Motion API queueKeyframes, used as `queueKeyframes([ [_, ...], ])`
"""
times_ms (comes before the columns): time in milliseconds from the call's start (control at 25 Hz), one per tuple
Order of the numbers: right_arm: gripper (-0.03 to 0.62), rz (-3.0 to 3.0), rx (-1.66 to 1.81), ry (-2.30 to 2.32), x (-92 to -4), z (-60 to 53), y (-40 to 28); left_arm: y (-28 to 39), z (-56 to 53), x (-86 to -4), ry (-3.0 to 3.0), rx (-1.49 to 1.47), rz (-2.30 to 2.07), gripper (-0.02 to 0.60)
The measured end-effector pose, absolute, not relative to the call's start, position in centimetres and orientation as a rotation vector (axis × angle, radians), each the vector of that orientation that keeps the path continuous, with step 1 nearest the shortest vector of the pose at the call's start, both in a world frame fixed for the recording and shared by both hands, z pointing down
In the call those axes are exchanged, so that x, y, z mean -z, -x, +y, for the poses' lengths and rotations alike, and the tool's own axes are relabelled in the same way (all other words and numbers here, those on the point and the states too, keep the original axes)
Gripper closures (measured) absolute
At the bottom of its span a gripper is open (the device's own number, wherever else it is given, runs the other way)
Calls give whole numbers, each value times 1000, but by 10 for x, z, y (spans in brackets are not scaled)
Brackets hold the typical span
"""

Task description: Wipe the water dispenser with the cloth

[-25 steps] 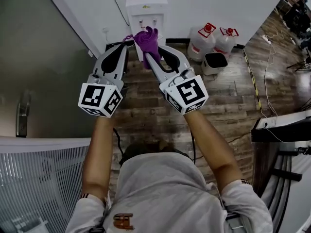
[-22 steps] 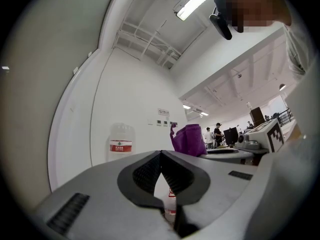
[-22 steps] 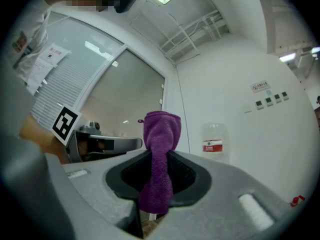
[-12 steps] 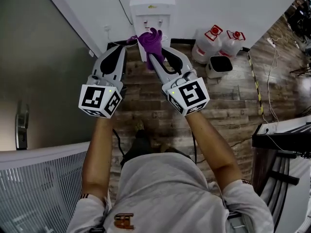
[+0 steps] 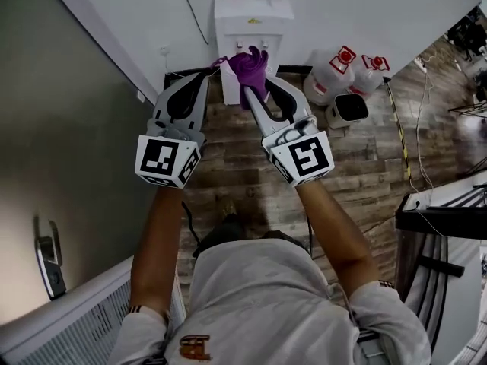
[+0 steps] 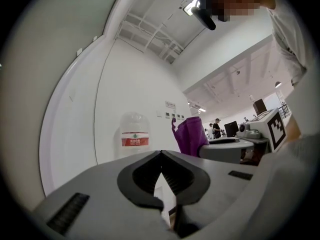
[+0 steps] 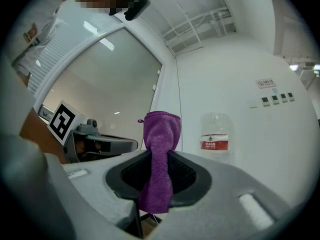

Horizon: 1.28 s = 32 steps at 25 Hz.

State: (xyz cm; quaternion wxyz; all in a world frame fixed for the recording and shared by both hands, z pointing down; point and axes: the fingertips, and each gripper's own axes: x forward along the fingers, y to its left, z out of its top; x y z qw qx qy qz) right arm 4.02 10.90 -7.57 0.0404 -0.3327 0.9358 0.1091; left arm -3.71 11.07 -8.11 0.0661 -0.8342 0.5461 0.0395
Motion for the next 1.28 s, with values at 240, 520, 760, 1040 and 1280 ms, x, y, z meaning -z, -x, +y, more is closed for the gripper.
queueKeyframes([
  [240,499,2834,-336,1127,66,68,-9,72,68,67,2536,-112,1612,583],
  [520,499,2814,-315,1221,43,26,5,88,24,48,2561,-97,1616,583],
  [760,499,2828,-277,1229,21,-23,11,87,-28,21,2587,-67,1643,583],
  [1040,499,2857,-246,1202,2,-75,24,101,-81,-7,2558,-37,1732,583],
  [1280,499,2871,-194,1201,-17,-103,44,120,-111,-23,2554,4,1766,583],
])
